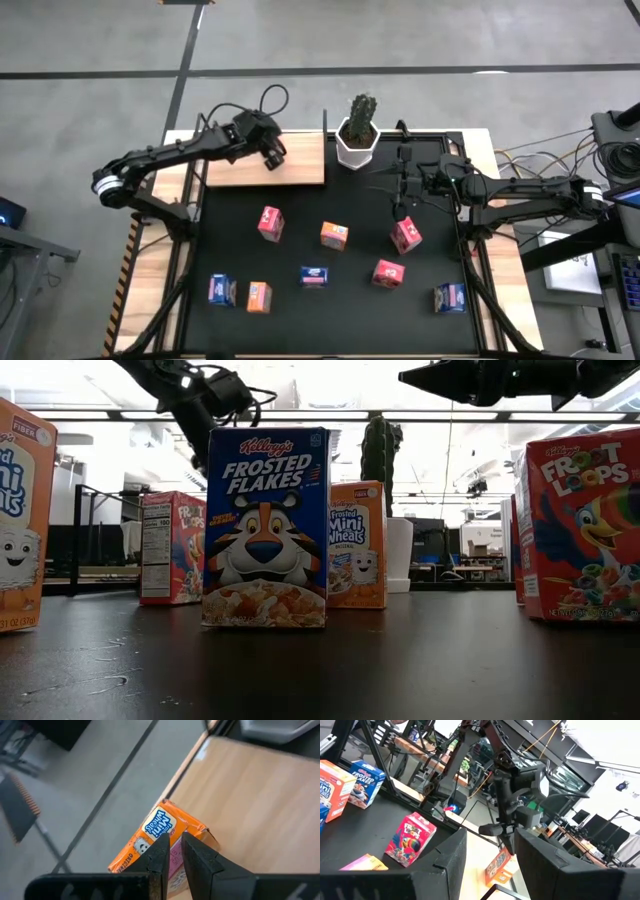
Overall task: Stack cereal on shelf
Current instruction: Put the top orange cereal box on the shelf
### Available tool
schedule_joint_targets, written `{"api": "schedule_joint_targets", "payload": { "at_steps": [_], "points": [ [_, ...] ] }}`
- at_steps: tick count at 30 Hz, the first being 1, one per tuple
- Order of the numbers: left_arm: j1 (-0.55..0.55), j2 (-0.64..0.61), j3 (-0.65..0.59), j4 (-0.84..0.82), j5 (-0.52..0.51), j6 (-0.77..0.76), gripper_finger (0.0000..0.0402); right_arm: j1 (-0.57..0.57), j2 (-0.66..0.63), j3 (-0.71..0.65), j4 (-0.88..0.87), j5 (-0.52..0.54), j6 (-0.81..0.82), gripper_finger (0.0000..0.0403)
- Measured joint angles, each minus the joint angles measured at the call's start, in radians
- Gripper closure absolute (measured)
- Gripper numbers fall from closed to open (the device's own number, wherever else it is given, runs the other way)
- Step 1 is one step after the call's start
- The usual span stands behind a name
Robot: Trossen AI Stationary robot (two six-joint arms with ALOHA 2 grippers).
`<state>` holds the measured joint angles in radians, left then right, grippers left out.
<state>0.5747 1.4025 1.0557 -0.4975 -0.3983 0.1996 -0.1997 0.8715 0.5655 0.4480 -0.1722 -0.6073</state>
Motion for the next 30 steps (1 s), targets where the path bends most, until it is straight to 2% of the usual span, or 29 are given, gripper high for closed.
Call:
{"api": "schedule_joint_targets", "payload": {
  "at_steps": [16,21,30],
  "points": [
    [0.099,-0.045,-0.002,-0.127,-0.052,0.008,0.0365,0.0,0.0,0.0,0.002,0.0,-0.005,0.0248],
    [0.121,-0.07,-0.004,-0.178,-0.093,0.047,0.0365,0.0,0.002,0.0,0.001,0.0,-0.003,0.0248],
    [0.185,-0.1,-0.005,-0.219,-0.098,0.107,0.0365,0.0,0.002,0.0,0.0,0.0,0.005,0.0248]
  ]
}}
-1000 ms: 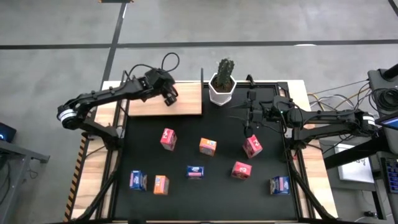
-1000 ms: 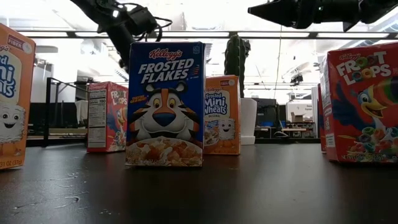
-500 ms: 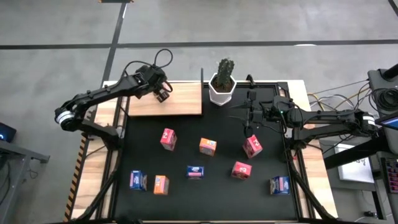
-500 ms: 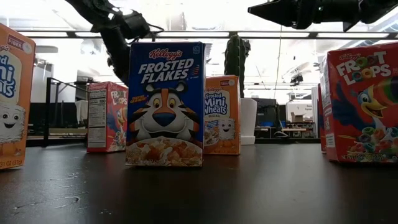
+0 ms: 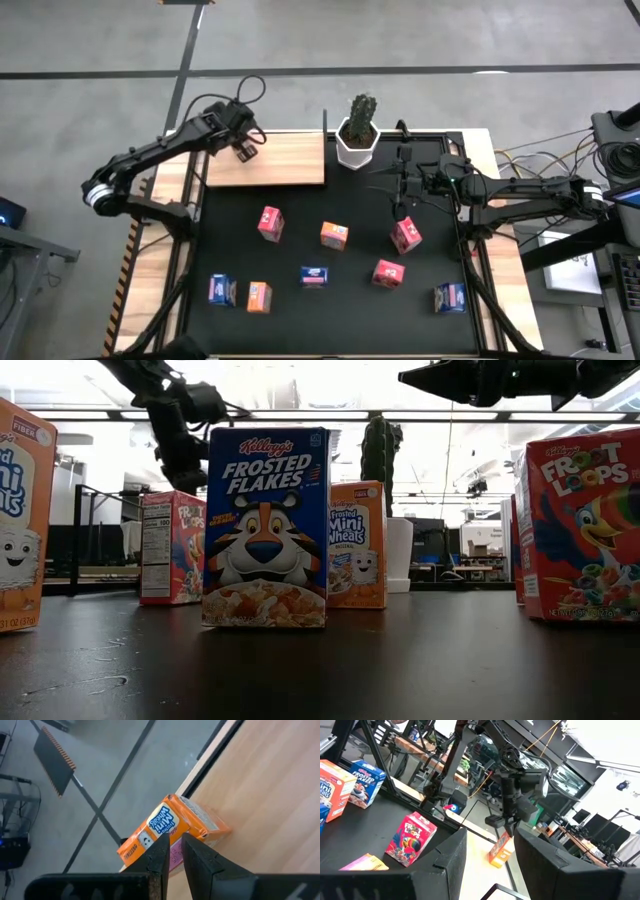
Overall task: Stack cereal on shelf
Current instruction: Put the top orange cereal box on the shelf
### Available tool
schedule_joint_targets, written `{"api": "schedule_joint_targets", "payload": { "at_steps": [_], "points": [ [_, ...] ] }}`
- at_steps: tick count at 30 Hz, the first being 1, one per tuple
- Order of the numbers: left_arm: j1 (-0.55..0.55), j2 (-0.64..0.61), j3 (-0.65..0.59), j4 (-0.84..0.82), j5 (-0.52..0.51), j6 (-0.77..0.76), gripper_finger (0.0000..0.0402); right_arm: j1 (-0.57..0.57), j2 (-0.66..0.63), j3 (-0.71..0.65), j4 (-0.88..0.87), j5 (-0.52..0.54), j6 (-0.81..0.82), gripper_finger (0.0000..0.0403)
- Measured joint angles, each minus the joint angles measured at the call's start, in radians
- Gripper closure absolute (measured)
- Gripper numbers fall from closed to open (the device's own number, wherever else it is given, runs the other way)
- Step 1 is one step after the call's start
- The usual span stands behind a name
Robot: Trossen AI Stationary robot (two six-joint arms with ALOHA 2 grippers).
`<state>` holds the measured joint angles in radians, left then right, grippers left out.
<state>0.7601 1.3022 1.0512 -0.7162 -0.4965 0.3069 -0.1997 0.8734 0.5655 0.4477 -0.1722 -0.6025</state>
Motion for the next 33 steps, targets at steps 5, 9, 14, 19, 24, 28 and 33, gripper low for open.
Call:
{"api": "schedule_joint_targets", "payload": {
  "at_steps": [5,9,14,19,24,28,33],
  "points": [
    [0.022,-0.011,0.0,-0.024,0.0,0.029,0.0365,0.0,0.0,0.0,0.0,0.0,0.0,0.0248],
    [0.037,-0.012,0.0,-0.022,0.0,0.015,0.0365,0.0,0.0,0.0,0.0,0.0,-0.001,0.0248],
    [0.037,-0.013,0.0,-0.021,0.004,-0.058,0.0365,0.0,0.0,0.0,0.0,0.0,0.0,0.0248],
    [0.037,-0.013,0.0,-0.017,0.043,-0.132,0.0365,0.0,0.0,0.0,0.0,0.0,0.0,0.0248],
    [0.036,-0.018,0.001,-0.016,0.051,-0.163,0.0365,0.0,0.0,0.0,0.0,0.0,0.0,0.0248],
    [0.036,-0.032,0.011,-0.021,0.055,-0.188,0.0365,0.0,0.0,0.0,0.0,0.0,0.0,0.0248],
    [0.035,-0.043,0.071,-0.025,0.076,-0.197,0.0365,0.0,0.0,0.0,0.0,0.0,0.0,0.0248]
  ]
}}
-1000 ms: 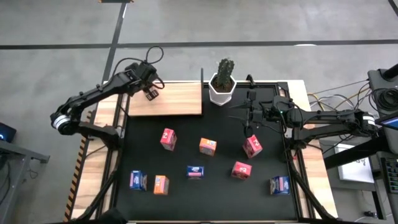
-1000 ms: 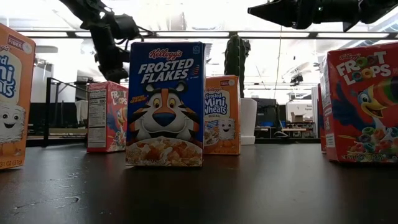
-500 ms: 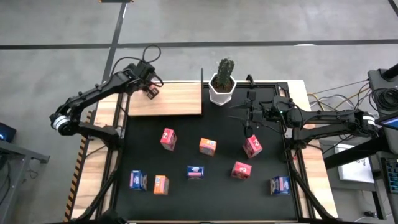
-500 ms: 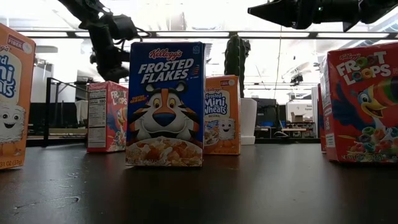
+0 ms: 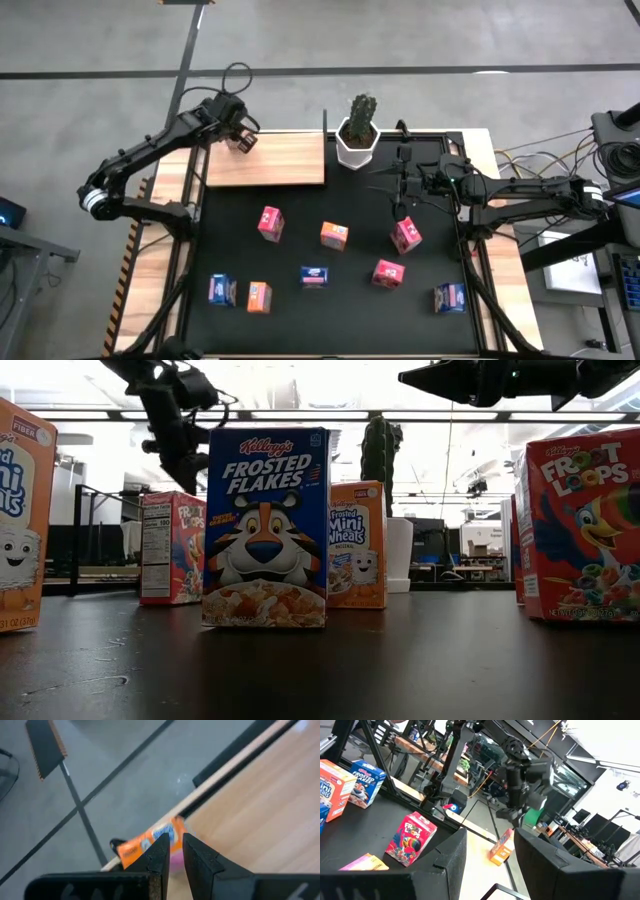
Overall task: Stack cereal on shelf
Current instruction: Put the top orange cereal box on the shelf
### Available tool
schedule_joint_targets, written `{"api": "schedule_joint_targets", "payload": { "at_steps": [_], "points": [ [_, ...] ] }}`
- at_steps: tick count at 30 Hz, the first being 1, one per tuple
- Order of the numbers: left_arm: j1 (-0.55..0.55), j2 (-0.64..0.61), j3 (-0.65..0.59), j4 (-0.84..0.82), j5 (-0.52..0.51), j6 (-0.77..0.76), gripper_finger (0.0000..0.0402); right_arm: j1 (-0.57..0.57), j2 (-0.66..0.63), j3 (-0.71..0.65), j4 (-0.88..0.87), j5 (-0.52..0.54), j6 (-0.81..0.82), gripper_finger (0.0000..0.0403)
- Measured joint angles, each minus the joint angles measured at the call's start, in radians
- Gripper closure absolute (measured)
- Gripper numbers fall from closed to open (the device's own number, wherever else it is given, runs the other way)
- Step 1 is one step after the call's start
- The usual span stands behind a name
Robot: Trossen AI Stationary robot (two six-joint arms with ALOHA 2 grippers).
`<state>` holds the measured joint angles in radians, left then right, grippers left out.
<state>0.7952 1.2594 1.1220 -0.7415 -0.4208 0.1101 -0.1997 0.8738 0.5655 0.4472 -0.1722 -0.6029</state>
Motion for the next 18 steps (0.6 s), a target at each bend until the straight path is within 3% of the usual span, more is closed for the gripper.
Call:
{"api": "schedule_joint_targets", "payload": {
  "at_steps": [9,12,18],
  "points": [
    [0.0,0.037,0.037,0.041,0.248,0.01,0.0365,0.0,0.0,0.0,0.0,0.0,0.0,0.0248],
    [0.0,0.082,0.023,0.034,0.24,0.007,0.0365,0.0,0.0,0.0,-0.001,0.0,0.001,0.0248],
    [0.0,0.141,0.022,0.044,0.068,-0.014,0.0365,0.0,0.0,0.0,-0.001,0.0,0.008,0.0248]
  ]
}}
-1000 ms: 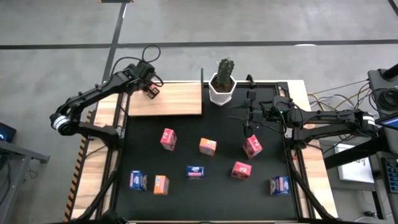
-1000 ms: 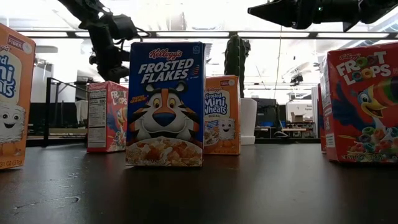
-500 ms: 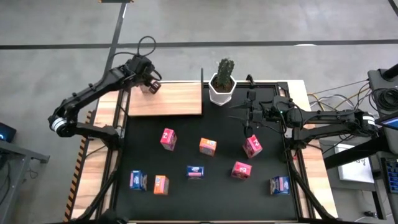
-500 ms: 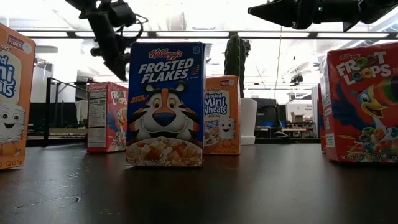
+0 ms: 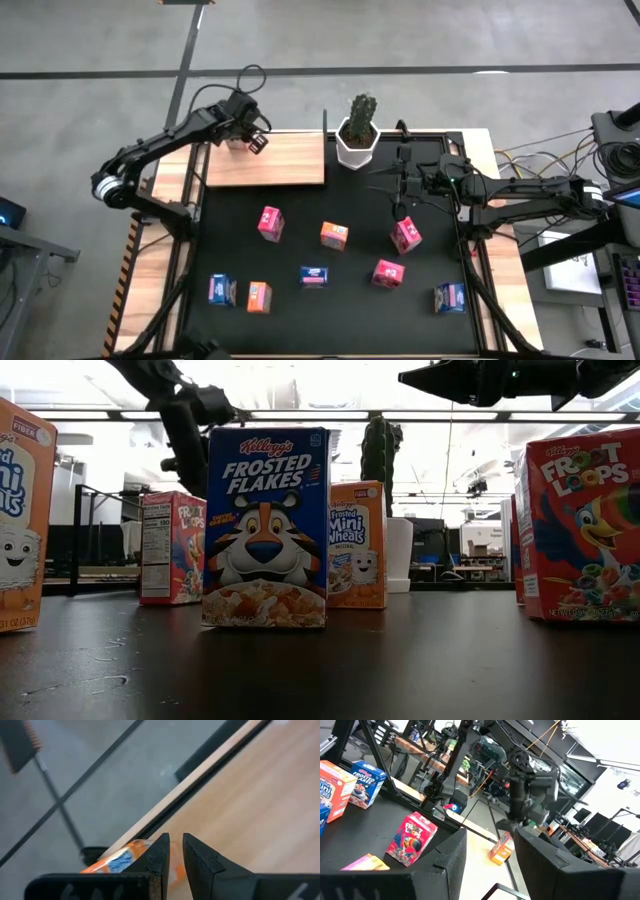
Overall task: Stack cereal on shelf
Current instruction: Put the top orange cereal box on the shelf
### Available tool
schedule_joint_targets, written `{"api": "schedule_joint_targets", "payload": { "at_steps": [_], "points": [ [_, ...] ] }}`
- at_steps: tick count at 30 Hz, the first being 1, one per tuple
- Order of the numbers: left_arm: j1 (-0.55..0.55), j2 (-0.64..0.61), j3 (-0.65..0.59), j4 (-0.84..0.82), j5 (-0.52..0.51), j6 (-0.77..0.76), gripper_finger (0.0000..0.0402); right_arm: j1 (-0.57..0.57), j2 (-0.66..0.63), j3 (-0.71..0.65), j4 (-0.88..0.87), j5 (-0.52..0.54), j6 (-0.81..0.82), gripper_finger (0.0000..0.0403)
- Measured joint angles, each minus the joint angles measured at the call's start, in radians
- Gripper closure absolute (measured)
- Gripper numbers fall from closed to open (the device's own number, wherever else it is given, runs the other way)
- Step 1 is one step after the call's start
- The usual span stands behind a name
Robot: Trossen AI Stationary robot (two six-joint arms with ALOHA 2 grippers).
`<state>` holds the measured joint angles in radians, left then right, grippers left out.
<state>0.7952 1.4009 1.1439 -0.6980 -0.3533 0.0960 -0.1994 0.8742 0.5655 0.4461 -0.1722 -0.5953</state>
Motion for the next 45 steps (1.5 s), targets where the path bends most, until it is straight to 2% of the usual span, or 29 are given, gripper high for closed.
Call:
{"api": "schedule_joint_targets", "payload": {
  "at_steps": [6,13,15,19,22,35,45],
  "points": [
    [0.001,0.008,0.0,0.001,-0.085,-0.014,0.0365,0.0,0.0,0.0,0.0,0.0,0.0,0.0248],
    [0.004,0.008,0.0,0.002,-0.092,-0.016,0.0365,0.0,0.0,0.0,0.0,0.001,0.003,0.0248],
    [0.002,0.006,0.004,-0.003,-0.061,-0.017,0.0365,0.0,0.0,0.0,0.0,0.001,0.003,0.0248],
    [-0.005,0.001,0.017,-0.002,0.077,-0.025,0.0365,0.0,0.0,0.0,0.0,0.016,0.002,0.0248],
    [-0.003,0.012,0.013,-0.011,0.1,-0.035,0.0365,0.0,0.0,0.0,0.0,0.018,0.003,0.0248],
    [0.002,0.052,0.007,-0.02,-0.088,-0.06,0.0365,0.0,0.0,0.0,-0.001,0.018,0.008,0.0248],
    [0.006,0.052,0.006,0.006,-0.094,-0.074,0.0365,0.0,0.0,0.0,-0.001,0.018,0.008,0.0248]
  ]
}}
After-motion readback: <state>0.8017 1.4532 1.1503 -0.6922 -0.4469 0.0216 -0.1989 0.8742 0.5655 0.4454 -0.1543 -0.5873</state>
